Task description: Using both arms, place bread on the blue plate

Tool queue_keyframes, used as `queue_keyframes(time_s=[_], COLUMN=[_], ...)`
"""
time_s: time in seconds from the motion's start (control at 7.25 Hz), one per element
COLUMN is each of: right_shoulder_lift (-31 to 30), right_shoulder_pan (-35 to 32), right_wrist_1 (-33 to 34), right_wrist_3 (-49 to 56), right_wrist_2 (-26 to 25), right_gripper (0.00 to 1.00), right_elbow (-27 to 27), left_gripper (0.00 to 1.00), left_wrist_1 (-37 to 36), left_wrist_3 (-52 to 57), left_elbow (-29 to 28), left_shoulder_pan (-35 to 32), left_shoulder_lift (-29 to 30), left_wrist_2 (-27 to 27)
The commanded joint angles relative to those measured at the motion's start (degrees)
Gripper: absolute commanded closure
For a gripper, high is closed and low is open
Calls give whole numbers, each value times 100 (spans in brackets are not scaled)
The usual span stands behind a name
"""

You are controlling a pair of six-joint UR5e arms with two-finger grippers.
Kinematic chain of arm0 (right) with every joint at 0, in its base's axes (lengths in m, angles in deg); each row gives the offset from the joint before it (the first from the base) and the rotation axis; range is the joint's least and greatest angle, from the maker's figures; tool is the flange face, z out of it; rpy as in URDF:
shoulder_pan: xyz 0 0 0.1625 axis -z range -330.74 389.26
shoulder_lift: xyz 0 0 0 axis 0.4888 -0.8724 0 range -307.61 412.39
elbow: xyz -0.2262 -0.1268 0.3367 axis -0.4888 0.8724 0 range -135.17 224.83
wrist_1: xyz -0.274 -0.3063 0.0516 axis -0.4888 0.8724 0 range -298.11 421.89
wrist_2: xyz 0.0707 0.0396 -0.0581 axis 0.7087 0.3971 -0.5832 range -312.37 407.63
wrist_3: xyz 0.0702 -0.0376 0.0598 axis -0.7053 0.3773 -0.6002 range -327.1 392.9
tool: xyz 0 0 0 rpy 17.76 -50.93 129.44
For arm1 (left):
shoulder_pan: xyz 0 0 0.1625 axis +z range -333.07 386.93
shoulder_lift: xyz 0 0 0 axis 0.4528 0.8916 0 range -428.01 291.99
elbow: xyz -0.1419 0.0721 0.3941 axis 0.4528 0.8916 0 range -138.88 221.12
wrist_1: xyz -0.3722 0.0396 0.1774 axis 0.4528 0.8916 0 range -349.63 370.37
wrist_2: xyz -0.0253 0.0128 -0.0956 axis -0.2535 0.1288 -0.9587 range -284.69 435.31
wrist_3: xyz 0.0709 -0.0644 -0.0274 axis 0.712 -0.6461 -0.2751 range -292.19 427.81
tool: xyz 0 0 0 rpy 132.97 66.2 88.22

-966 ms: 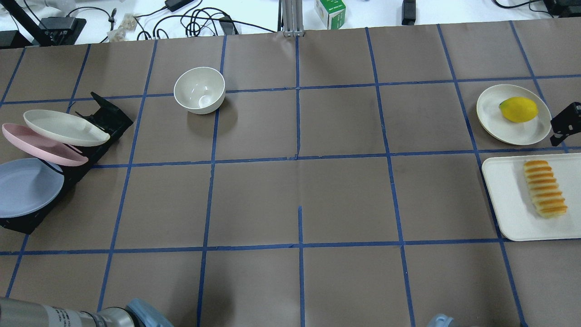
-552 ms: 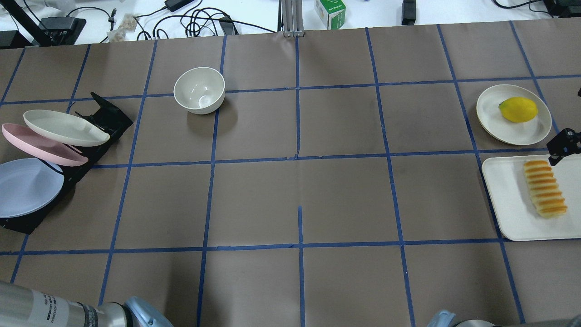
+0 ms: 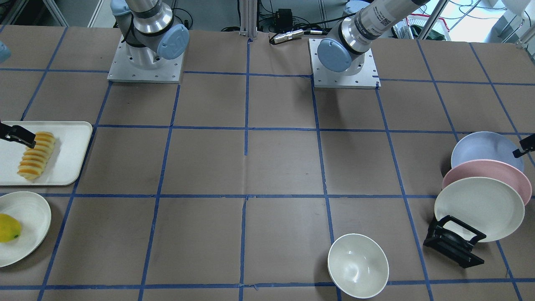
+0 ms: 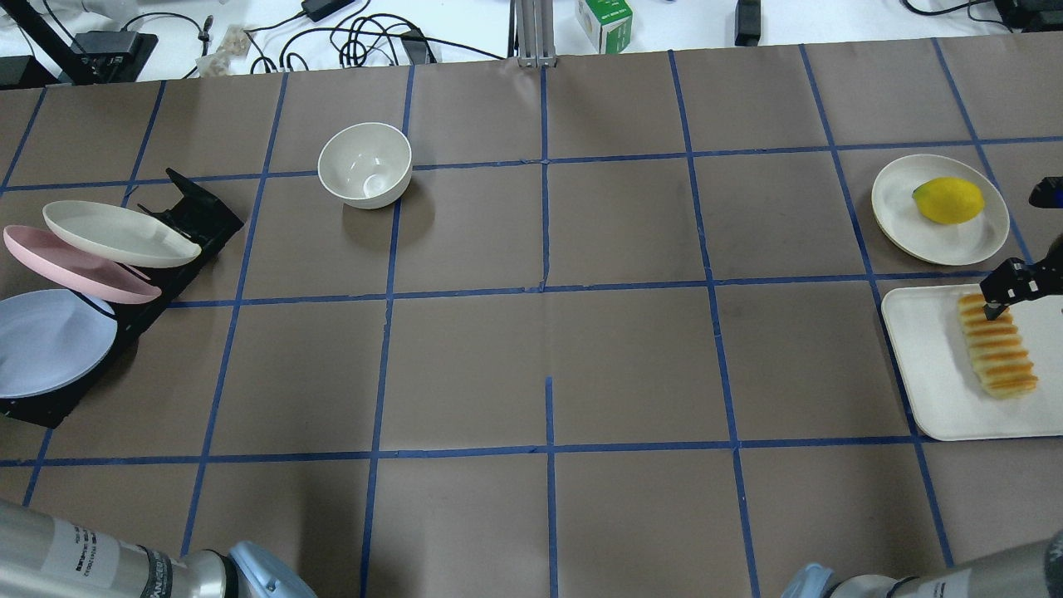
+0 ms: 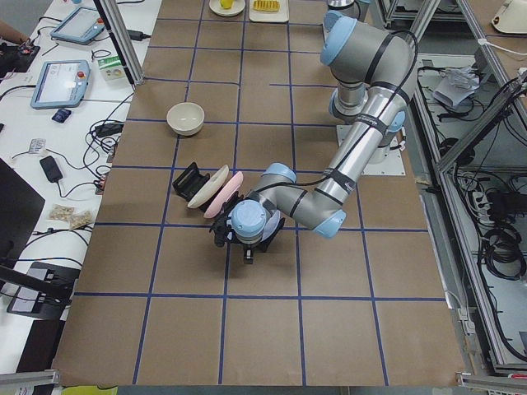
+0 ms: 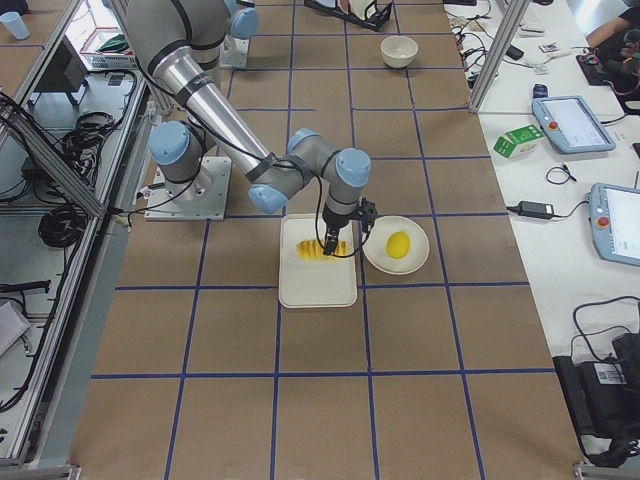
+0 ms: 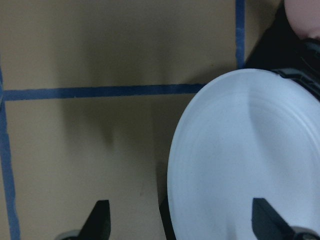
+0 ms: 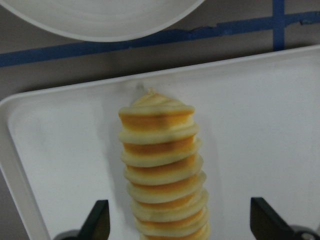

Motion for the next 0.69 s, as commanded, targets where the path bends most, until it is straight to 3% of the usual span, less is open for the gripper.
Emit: queue_keyframes(time_s=[0.0,0.14,0.55], right_shoulder_lift=[183,349,570], right_shoulder_pan=[2,2,2], right_wrist_1=[60,69,447], right_wrist_3=[-29,-12,-28], right_wrist_2=[28,11,-42], right_gripper=[0,0,2], right_elbow=[-134,-126,-126], left_gripper=[73,100,100], left_wrist_1=[-13,-13,-4], left_wrist_3=[-100,-109,-126], left_elbow=[-31,-57,-83], left_shoulder_pan=[-1,-1,-1], left_shoulder_lift=[117,117,38], left_wrist_2=[24,33,112])
